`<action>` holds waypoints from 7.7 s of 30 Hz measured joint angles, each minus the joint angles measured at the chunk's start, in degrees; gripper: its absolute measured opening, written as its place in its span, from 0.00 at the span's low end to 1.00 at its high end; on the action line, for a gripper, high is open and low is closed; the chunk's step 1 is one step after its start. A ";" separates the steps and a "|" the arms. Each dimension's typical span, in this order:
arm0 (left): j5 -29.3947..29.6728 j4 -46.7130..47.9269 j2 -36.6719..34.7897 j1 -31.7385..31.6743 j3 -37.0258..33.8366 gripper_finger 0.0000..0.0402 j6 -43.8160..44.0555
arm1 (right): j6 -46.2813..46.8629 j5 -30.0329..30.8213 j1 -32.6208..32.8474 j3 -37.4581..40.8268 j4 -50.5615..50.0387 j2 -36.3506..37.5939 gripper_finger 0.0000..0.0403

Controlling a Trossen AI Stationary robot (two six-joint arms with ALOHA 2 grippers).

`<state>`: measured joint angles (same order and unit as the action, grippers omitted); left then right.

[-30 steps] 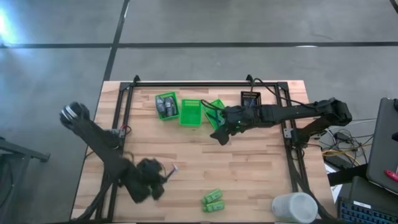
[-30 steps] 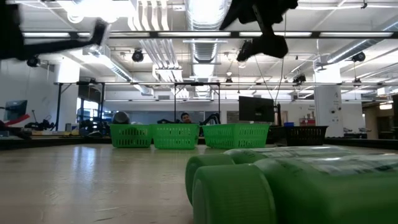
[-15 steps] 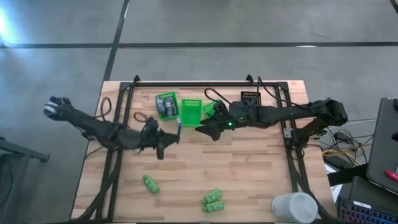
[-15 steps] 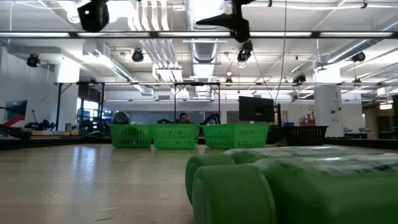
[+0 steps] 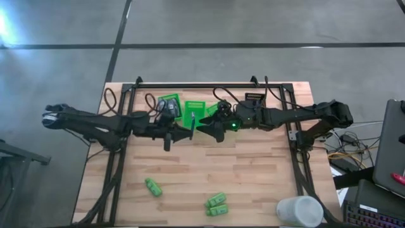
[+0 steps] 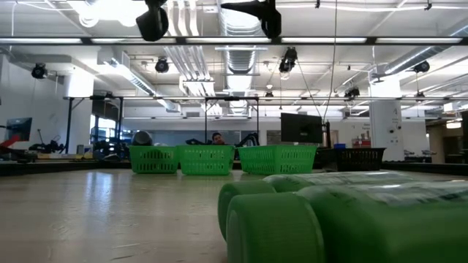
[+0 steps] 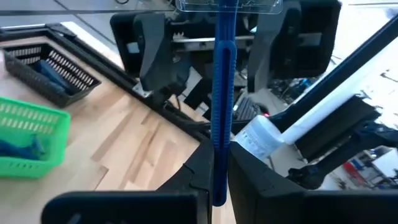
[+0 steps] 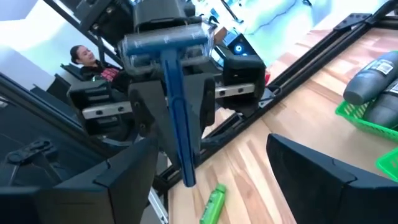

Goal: Pick & Place Travel size toiletries
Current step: Put the razor into the right green bin, then put the shampoo into the middle green bin

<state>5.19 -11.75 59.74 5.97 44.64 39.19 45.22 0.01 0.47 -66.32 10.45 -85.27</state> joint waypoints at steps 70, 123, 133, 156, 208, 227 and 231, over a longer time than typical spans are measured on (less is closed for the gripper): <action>-2.01 34.23 0.33 -7.40 0.78 0.77 1.48 | 4.16 3.17 -15.60 0.00 -34.24 -2.32 0.10; -18.07 63.72 -8.30 -3.03 0.11 0.77 -22.13 | -10.29 4.71 -20.48 -19.56 -58.83 -18.28 0.65; -11.03 63.82 -3.20 26.45 0.09 0.77 -33.44 | -10.37 5.16 -15.56 -19.52 -59.18 -16.28 0.79; -5.59 36.03 15.01 38.74 -8.14 0.77 -23.83 | -9.78 6.60 -10.55 -19.47 -59.89 -15.73 0.86; -6.92 25.34 -1.54 -16.77 -9.20 0.43 15.84 | -0.27 18.65 -7.02 -19.47 -61.67 -1.36 0.85; -7.21 20.76 24.12 -27.84 6.59 0.44 21.75 | 2.41 20.99 -6.97 -19.28 -61.69 -1.36 0.82; -5.62 23.76 25.40 -27.62 7.72 0.52 21.09 | 2.54 21.00 -6.97 -19.28 -61.73 -1.36 0.85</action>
<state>-0.43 12.01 85.14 -21.65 52.36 60.27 47.76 21.02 -6.50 -85.60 -51.29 -86.63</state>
